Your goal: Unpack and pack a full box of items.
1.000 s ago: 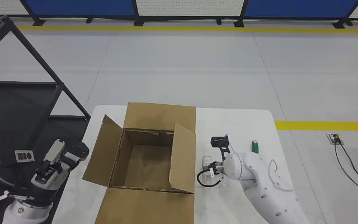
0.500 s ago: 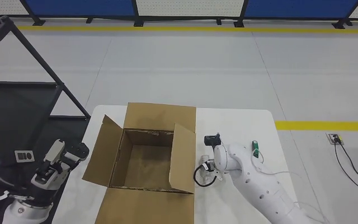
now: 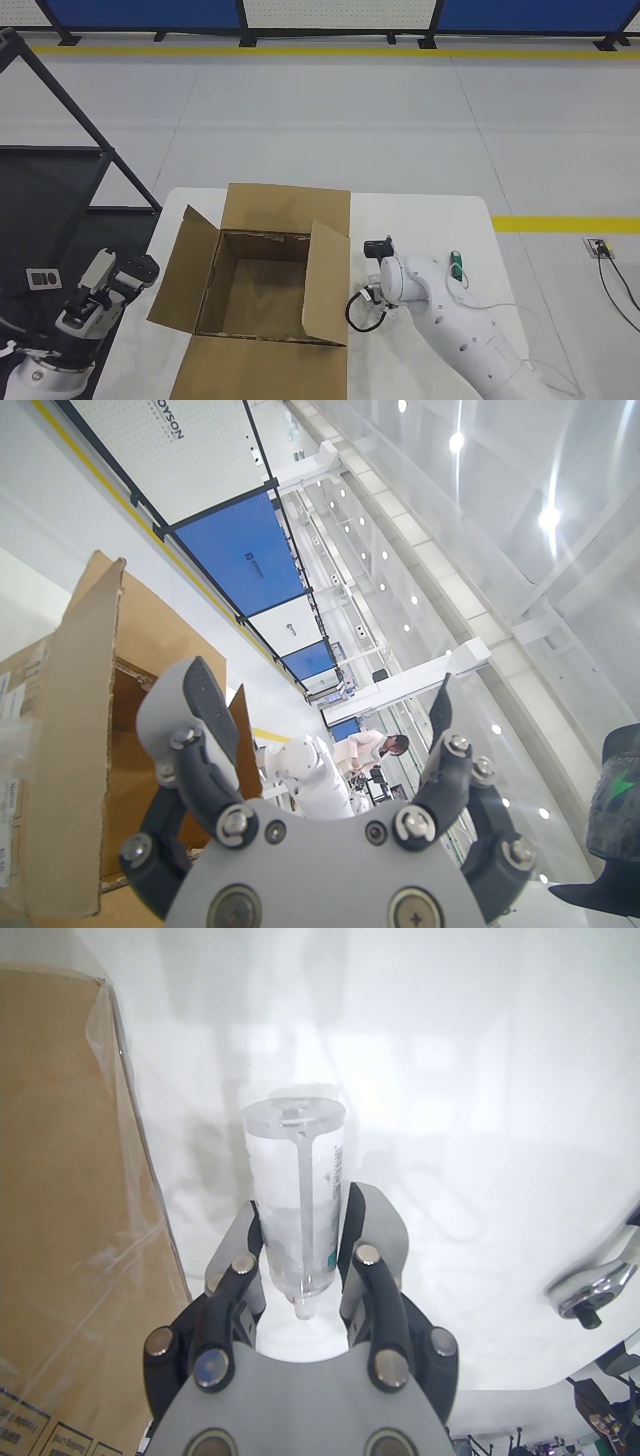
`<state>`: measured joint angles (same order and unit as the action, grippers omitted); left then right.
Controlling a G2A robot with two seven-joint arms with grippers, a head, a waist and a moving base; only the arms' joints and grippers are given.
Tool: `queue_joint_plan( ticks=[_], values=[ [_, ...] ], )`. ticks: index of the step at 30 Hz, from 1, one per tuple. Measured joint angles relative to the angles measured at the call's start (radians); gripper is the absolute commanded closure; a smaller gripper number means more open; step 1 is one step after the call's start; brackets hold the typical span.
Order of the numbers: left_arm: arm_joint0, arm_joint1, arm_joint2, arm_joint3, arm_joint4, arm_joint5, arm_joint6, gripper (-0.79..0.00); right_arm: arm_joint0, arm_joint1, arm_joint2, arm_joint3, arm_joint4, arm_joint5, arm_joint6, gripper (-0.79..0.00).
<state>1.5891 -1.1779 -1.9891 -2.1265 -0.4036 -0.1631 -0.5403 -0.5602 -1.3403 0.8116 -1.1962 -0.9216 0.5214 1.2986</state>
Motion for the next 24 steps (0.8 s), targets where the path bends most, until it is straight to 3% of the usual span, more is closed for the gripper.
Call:
queue_joint_plan(
  ticks=[2,4,13,19,24],
  values=[
    [0.0,0.0,0.0,0.0,0.0,0.0,0.0,-0.785,-0.003,0.001,0.009,-0.005,-0.002,0.001,-0.001,-0.08],
    [0.0,0.0,0.0,0.0,0.0,0.0,0.0,-0.785,-0.01,0.002,0.024,-0.018,-0.001,0.004,-0.005,0.0],
    [0.0,0.0,0.0,0.0,0.0,0.0,0.0,-0.785,-0.109,0.032,0.158,-0.197,0.017,0.02,-0.07,0.0],
    [0.0,0.0,0.0,0.0,0.0,0.0,0.0,-0.785,-0.274,0.058,0.288,-0.482,0.074,-0.013,-0.192,0.0],
    [0.0,0.0,0.0,0.0,0.0,0.0,0.0,-0.785,-0.432,0.071,0.347,-0.733,0.13,-0.108,-0.293,0.0]
  ],
)
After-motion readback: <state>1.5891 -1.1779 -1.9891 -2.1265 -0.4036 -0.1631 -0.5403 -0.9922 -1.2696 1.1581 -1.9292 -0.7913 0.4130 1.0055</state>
